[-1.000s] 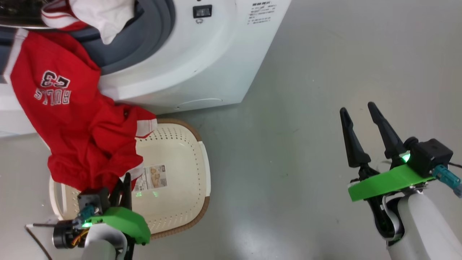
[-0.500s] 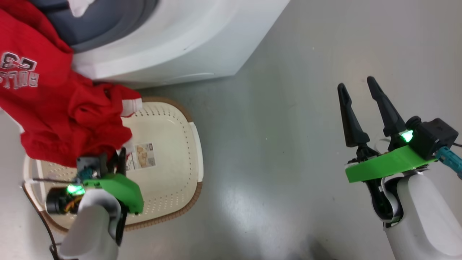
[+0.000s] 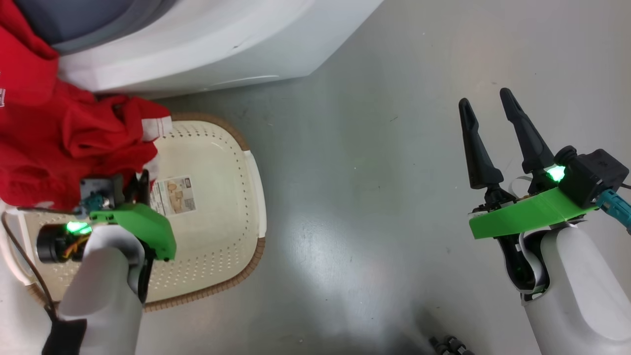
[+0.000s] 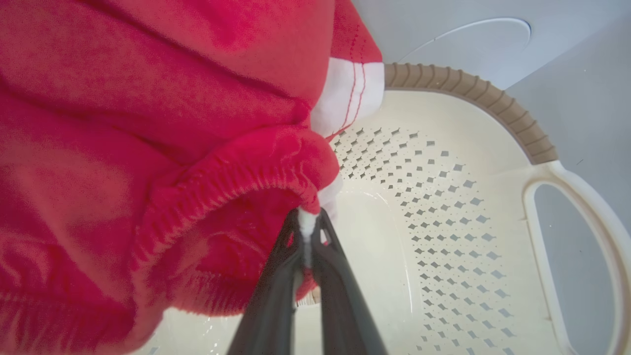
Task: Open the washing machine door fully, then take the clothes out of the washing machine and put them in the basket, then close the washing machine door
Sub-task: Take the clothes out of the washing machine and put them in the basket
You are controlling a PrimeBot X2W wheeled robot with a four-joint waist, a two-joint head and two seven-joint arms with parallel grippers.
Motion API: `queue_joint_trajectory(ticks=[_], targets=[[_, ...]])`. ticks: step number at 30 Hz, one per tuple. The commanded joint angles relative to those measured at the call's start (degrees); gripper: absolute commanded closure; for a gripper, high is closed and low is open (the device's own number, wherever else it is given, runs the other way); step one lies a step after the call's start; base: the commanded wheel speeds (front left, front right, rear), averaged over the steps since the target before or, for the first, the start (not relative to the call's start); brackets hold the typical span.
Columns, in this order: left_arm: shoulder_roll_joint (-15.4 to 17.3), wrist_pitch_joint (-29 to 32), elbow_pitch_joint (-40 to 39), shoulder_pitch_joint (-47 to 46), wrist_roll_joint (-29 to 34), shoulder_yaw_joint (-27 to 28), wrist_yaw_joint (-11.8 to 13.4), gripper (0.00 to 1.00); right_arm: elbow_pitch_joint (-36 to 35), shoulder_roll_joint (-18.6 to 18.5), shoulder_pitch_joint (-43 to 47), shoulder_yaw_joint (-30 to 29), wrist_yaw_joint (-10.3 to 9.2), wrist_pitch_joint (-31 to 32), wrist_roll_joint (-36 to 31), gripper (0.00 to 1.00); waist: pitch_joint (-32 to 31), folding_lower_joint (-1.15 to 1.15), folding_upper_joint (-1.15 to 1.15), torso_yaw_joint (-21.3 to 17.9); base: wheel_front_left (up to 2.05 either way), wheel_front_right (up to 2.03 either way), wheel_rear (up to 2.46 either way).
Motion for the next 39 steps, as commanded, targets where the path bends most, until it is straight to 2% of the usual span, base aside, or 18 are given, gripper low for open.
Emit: queue_joint_trajectory(ticks=[1,2,3,4,5,27,39], targets=[[2.4,-0.29,-0.45,0.17,0.21,1.44,0.09,0.59,-1.34,0.17,0.55,1.33,0.35,-0.37,0.07,0.0,0.23,0.0,0.0,-0.11,0.0,0.0,0.0],[2.45,-0.29,-0.57,0.06,0.14,1.55,0.15,0.45,-1.26,0.17,0.47,1.32,0.35,-0.37,0.05,0.0,0.21,0.0,0.0,-0.08,0.0,0.0,0.0],[2.45,-0.29,-0.61,0.06,0.11,1.61,0.17,0.19,-1.17,0.17,0.41,1.32,0.35,-0.37,0.02,0.0,0.15,0.0,0.0,-0.04,0.0,0.0,0.0],[2.42,-0.29,-0.63,0.09,0.11,1.62,0.18,0.02,-1.09,0.17,0.35,1.34,0.35,-0.37,-0.01,0.0,0.07,0.0,0.0,0.02,0.0,0.0,0.0],[2.41,-0.29,-0.65,0.11,0.09,1.66,0.21,0.0,-1.02,0.16,0.32,1.38,0.35,-0.37,-0.06,0.0,-0.04,0.0,0.0,0.1,0.0,0.0,0.0],[0.44,-0.29,-5.56,3.6,-1.54,4.25,-1.19,0.0,-0.23,-1.08,1.24,1.6,0.35,-0.37,-0.23,0.0,-4.04,0.0,0.0,2.67,0.0,0.0,0.0],[-1.06,-0.29,-16.09,6.6,-1.37,6.84,-2.06,0.0,-0.38,-1.86,1.98,0.95,0.35,-0.37,-0.43,0.0,-5.61,0.0,0.0,4.58,0.0,0.0,0.0]])
